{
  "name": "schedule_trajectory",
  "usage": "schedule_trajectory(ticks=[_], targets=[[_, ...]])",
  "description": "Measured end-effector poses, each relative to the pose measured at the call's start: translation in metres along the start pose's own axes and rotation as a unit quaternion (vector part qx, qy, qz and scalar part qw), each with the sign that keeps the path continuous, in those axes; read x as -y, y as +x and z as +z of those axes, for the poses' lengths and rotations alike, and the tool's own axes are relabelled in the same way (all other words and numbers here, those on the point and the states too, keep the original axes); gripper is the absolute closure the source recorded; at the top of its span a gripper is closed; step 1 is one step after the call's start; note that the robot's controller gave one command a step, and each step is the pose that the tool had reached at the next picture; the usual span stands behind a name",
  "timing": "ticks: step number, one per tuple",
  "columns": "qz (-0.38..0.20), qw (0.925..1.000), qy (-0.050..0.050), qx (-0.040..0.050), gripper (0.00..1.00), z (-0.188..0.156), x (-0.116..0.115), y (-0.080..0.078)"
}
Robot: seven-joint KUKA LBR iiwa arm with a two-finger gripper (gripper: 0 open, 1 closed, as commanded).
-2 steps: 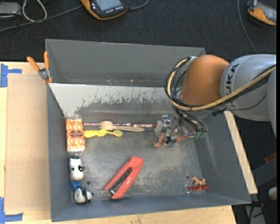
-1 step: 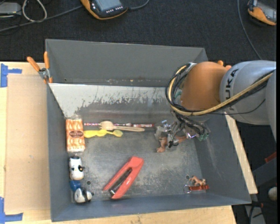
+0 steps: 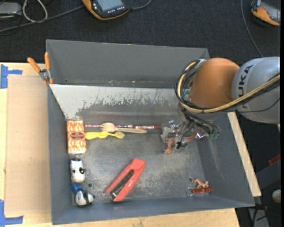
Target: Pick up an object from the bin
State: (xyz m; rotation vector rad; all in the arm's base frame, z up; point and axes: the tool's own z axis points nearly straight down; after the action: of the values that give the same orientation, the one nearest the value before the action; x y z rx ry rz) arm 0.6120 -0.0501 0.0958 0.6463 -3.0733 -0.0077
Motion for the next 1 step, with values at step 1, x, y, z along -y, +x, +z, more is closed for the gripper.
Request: schedule_trajectory(ticks=[1], targets=[[-0.014,0.9999,0.003,0.0046,1.0,-0.0199,0.0209,0.0011]])
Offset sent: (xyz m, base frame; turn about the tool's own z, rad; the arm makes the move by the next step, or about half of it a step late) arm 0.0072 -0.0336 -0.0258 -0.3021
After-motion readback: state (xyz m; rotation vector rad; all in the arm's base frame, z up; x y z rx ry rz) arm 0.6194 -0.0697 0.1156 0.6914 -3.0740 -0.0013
